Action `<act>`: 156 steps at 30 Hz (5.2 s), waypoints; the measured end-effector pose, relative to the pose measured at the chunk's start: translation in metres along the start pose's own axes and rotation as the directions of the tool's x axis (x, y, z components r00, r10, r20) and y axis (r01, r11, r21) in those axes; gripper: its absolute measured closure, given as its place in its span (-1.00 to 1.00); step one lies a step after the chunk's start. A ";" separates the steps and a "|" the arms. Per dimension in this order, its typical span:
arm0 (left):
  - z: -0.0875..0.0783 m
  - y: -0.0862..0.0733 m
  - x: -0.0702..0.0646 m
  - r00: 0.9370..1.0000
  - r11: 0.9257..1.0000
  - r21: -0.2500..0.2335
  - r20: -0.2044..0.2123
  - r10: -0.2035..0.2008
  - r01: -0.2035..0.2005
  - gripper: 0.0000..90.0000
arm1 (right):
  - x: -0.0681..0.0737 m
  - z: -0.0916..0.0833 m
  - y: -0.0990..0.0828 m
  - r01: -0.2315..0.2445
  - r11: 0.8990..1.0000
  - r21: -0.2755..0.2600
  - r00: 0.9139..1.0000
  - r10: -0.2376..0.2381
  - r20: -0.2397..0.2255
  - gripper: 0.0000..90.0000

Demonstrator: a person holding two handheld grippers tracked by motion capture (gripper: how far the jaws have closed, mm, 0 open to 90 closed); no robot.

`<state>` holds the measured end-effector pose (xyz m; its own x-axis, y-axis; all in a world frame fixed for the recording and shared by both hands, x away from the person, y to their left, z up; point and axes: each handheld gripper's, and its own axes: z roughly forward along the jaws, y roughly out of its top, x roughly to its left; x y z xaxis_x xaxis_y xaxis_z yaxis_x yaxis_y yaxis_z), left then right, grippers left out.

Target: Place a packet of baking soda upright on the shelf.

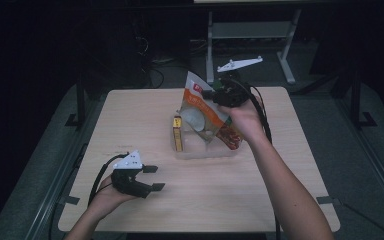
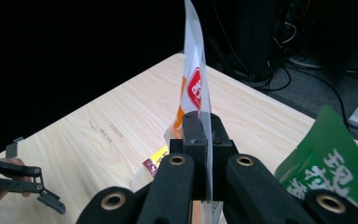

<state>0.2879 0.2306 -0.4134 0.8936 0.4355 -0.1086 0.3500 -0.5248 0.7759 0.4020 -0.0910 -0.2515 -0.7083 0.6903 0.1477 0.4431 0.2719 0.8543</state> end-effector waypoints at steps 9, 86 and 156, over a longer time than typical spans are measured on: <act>0.002 0.000 0.000 1.000 1.000 0.008 0.005 0.006 -0.006 -0.30 | 0.002 0.012 -0.001 -0.024 1.000 0.001 1.000 0.024 0.015 1.00; 0.013 -0.001 -0.007 0.998 0.997 0.064 0.038 0.042 -0.045 -0.36 | -0.019 0.068 -0.047 -0.135 0.982 0.131 0.989 0.126 0.077 0.49; 0.018 -0.006 -0.007 0.997 0.995 0.072 0.043 0.067 -0.070 -0.39 | -0.007 -0.035 -0.161 0.065 0.998 0.014 0.995 -0.064 -0.072 -0.43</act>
<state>0.2850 0.2173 -0.4282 0.9263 0.3676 -0.0827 0.3059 -0.6054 0.7347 0.3166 -0.1635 -0.3724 -0.7729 0.6215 0.1279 0.4036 0.3259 0.8550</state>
